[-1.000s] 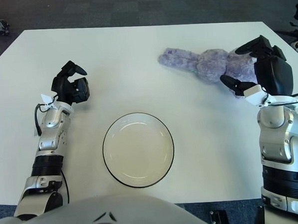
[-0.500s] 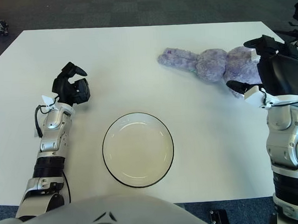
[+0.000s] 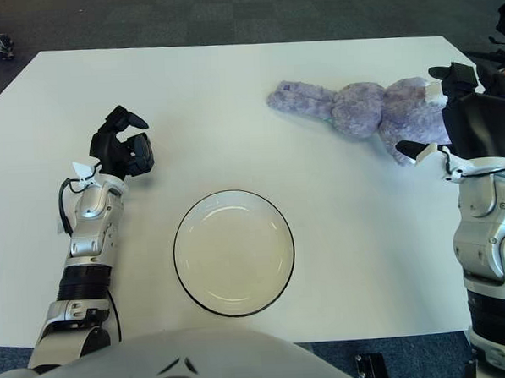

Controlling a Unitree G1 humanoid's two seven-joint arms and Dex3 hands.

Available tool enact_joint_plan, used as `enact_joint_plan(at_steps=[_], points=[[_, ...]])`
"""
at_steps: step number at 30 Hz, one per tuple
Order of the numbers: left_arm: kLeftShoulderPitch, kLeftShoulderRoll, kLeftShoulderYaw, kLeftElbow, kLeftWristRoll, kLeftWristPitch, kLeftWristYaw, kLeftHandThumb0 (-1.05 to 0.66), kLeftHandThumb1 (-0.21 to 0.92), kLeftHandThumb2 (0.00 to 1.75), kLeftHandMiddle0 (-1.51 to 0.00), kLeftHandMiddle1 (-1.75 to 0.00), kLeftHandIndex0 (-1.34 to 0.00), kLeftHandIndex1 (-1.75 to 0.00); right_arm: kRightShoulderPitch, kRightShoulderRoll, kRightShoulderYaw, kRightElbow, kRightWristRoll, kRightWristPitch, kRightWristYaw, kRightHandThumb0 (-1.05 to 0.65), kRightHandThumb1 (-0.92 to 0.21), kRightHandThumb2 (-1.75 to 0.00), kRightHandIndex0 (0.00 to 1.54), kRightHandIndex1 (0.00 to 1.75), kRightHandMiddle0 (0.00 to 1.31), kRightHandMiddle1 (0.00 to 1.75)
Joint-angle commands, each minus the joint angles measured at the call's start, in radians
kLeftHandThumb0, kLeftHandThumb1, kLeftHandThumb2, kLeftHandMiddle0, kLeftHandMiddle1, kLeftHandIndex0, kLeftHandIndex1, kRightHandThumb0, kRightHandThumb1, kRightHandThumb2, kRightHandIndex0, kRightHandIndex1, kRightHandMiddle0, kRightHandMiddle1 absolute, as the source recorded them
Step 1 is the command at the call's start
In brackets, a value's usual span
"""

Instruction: Put the doll into the plate.

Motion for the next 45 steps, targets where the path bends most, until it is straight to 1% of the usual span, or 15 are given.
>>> enact_joint_plan(at_steps=[1,6,9,12,16,17,19,22,24,27,35,42,45], points=[[0.011,-0.003,0.000,0.004,-0.003,-0.004,-0.002,-0.47,0.33,1.30,-1.22,-1.75,-0.60,-1.75,-0.023,-0.028,0.017,0.015,-0.024,0.018,0.022,-0.73,-0.39,-0.88,0.00,0.01,0.00,0.33],[0.014,-0.006,-0.002,0.004,0.002,-0.012,0.001,-0.47,0.35,1.28,-1.22,-1.75,-0.59,-1.75,-0.037,-0.041,0.032,0.024,-0.034,0.035,0.042,-0.75,-0.42,-0.86,0.01,0.01,0.00,0.33],[0.015,-0.005,-0.001,0.012,0.006,-0.015,0.003,-0.47,0.35,1.27,-1.21,-1.75,-0.58,-1.75,-0.071,-0.051,0.059,0.053,-0.039,0.049,0.057,-0.76,-0.44,-0.84,0.02,0.02,0.00,0.38],[0.015,-0.003,-0.001,0.016,0.007,-0.013,0.001,-0.47,0.36,1.27,-1.21,-1.75,-0.58,-1.75,-0.104,-0.062,0.086,0.084,-0.044,0.064,0.076,-0.75,-0.44,-0.83,0.02,0.02,0.00,0.37],[0.015,-0.002,-0.002,0.018,0.005,-0.013,-0.002,-0.47,0.36,1.27,-1.21,-1.75,-0.58,-1.75,-0.128,-0.071,0.110,0.103,-0.047,0.080,0.099,-0.74,-0.44,-0.82,0.02,0.02,0.00,0.35],[0.014,-0.001,-0.002,0.021,0.003,-0.015,-0.004,-0.47,0.36,1.26,-1.21,-1.75,-0.58,-1.75,-0.144,-0.072,0.125,0.115,-0.048,0.089,0.115,-0.74,-0.44,-0.82,0.02,0.02,0.00,0.35],[0.015,-0.001,-0.003,0.025,0.003,-0.019,-0.007,-0.47,0.36,1.26,-1.21,-1.75,-0.58,-1.75,-0.177,-0.073,0.152,0.141,-0.050,0.107,0.140,-0.73,-0.42,-0.83,0.01,0.01,0.00,0.37],[0.017,-0.001,-0.004,0.026,0.005,-0.022,-0.007,-0.47,0.36,1.26,-1.21,-1.75,-0.58,-1.75,-0.208,-0.073,0.177,0.170,-0.053,0.122,0.151,-0.71,-0.40,-0.85,0.00,0.00,0.00,0.39],[0.016,0.000,-0.005,0.031,0.007,-0.026,-0.006,-0.47,0.36,1.26,-1.21,-1.75,-0.58,-1.75,-0.272,-0.074,0.220,0.252,-0.060,0.119,0.145,-0.69,-0.38,-0.86,0.01,0.00,0.00,0.42],[0.016,0.001,-0.006,0.036,0.007,-0.030,-0.007,-0.46,0.36,1.26,-1.22,-1.75,-0.57,-1.75,-0.326,-0.080,0.261,0.324,-0.066,0.109,0.141,-0.66,-0.34,-0.90,0.01,0.01,0.00,0.44],[0.015,0.005,-0.007,0.045,0.008,-0.039,-0.007,-0.46,0.37,1.25,-1.21,-1.75,-0.57,-1.75,-0.363,-0.093,0.297,0.369,-0.047,0.102,0.147,-0.58,-0.26,-0.97,0.07,0.04,0.00,0.44],[0.018,0.006,-0.010,0.042,0.009,-0.040,-0.006,-0.46,0.36,1.26,-1.21,-1.75,-0.57,-1.75,-0.401,-0.094,0.330,0.416,-0.043,0.095,0.152,-0.55,-0.22,-0.99,0.08,0.06,0.00,0.44],[0.019,0.006,-0.010,0.043,0.008,-0.042,-0.007,-0.47,0.36,1.26,-1.21,-1.75,-0.58,-1.75,-0.434,-0.099,0.353,0.469,-0.033,0.065,0.156,-0.55,-0.22,-1.00,0.07,0.06,0.00,0.44]])
